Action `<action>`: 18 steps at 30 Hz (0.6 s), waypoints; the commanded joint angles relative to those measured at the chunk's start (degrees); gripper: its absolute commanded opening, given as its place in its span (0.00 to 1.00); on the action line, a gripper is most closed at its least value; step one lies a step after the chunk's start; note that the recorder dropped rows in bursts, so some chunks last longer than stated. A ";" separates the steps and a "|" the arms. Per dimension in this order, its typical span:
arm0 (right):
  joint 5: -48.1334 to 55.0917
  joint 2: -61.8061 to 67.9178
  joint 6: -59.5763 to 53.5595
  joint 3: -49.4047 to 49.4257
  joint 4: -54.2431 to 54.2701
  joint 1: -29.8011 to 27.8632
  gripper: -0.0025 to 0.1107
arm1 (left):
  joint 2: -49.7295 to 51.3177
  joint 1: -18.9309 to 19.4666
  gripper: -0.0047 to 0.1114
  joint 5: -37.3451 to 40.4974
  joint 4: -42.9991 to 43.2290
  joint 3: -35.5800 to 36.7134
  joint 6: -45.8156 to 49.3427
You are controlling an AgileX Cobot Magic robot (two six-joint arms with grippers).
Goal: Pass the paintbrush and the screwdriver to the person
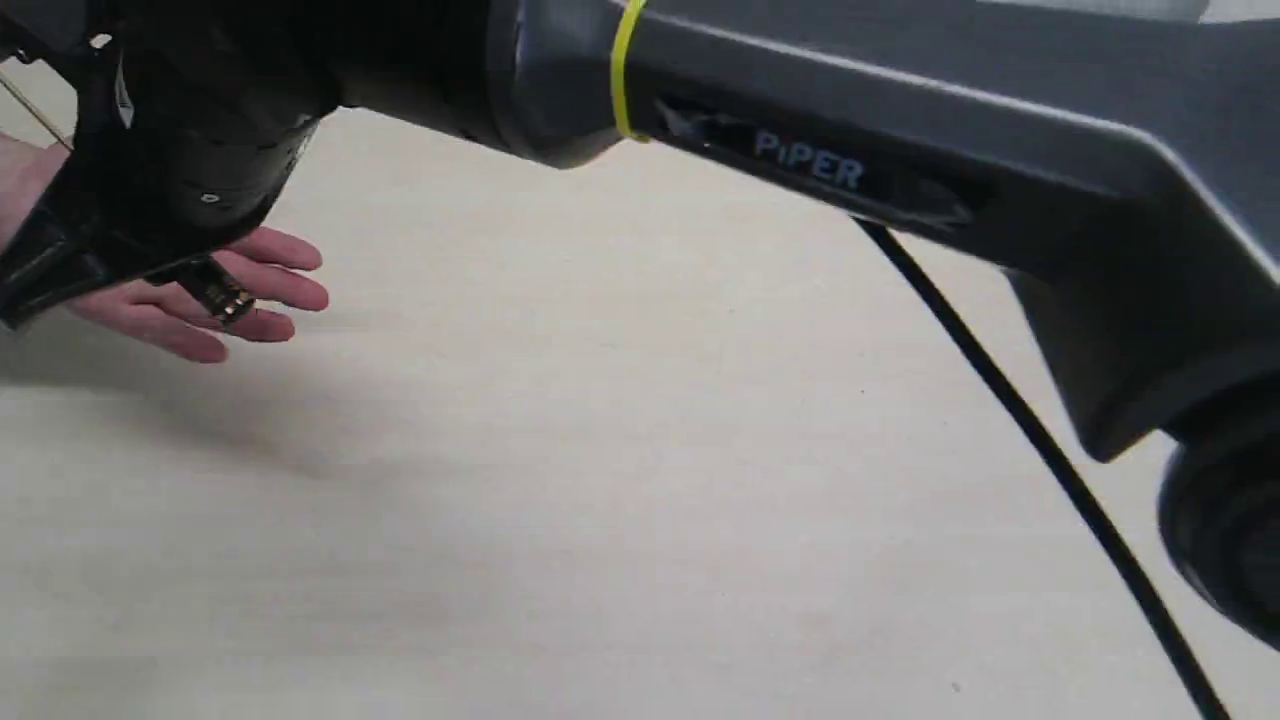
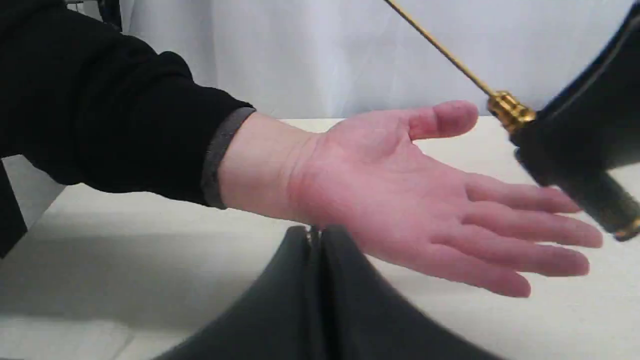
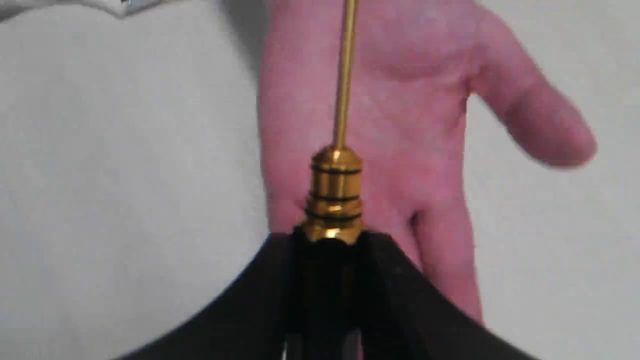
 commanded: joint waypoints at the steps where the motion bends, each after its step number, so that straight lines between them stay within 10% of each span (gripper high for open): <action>1: -7.29 2.33 -0.62 -0.02 -0.63 -0.65 0.06 | -0.14 -0.47 0.04 -0.22 -0.17 0.12 -0.12; 8: -12.92 6.42 -0.62 -0.02 0.19 -3.50 0.09 | -0.14 -0.47 0.04 -0.46 -0.13 0.12 -0.12; 18: -7.50 5.30 -0.62 -0.02 0.19 -4.14 0.51 | -0.14 -0.47 0.04 -0.36 -0.13 0.12 -0.12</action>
